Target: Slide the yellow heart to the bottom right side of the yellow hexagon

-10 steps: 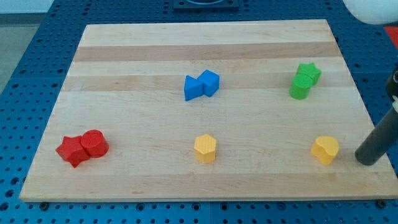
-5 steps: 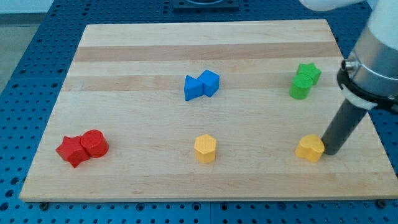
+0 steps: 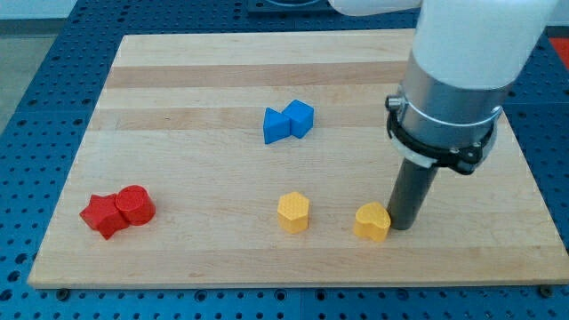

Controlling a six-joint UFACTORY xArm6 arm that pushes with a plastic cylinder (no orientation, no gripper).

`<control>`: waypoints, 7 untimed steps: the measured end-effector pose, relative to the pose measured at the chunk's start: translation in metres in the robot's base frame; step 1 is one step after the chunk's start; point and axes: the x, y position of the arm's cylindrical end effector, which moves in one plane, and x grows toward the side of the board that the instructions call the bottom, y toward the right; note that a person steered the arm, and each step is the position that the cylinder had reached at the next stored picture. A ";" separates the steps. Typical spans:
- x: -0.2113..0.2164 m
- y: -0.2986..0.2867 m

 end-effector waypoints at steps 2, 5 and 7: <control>0.013 -0.027; 0.040 -0.045; 0.036 -0.072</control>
